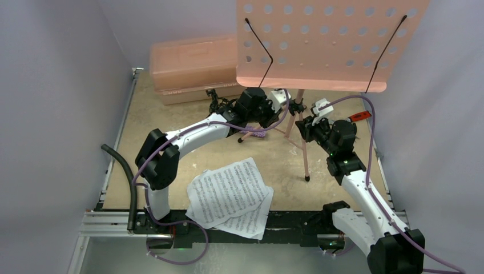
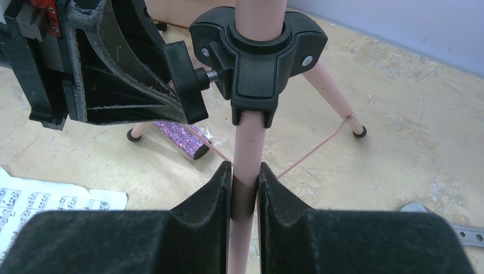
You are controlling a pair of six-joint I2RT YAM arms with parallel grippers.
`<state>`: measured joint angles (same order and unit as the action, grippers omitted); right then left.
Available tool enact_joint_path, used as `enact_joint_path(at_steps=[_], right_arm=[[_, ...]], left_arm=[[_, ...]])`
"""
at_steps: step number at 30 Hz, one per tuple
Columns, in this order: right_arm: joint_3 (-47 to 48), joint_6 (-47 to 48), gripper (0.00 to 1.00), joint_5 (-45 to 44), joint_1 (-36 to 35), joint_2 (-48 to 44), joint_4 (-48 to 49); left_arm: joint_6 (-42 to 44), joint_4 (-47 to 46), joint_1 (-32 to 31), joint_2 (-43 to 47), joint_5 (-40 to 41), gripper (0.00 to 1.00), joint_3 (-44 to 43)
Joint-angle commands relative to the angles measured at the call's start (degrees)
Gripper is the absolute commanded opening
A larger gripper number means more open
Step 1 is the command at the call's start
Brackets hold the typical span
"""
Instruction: Set up the instrument practice props
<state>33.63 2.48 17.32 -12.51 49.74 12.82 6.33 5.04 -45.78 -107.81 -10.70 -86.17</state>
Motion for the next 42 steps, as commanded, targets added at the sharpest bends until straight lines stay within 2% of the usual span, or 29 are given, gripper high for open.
enact_joint_path(at_steps=[1, 12, 25, 42], right_arm=[[1.3, -1.8, 0.00, 18.7, -3.1, -2.1, 1.6], [1.7, -1.2, 0.00, 14.6, -3.2, -1.1, 0.4], [3.2, -1.7, 0.00, 19.8, -3.3, 3.6, 6.5], [1.9, -0.5, 0.00, 24.0, -3.8, 3.2, 5.2]], left_arm=[[-2.2, -5.1, 3.0, -4.3, 7.8, 0.00, -2.3], [-2.2, -5.1, 3.1, -3.2, 9.7, 0.00, -0.9], [-1.2, -2.1, 6.6, -4.9, 10.4, 0.00, -5.0], [-0.7, -2.1, 8.2, -4.3, 9.0, 0.00, -3.8]])
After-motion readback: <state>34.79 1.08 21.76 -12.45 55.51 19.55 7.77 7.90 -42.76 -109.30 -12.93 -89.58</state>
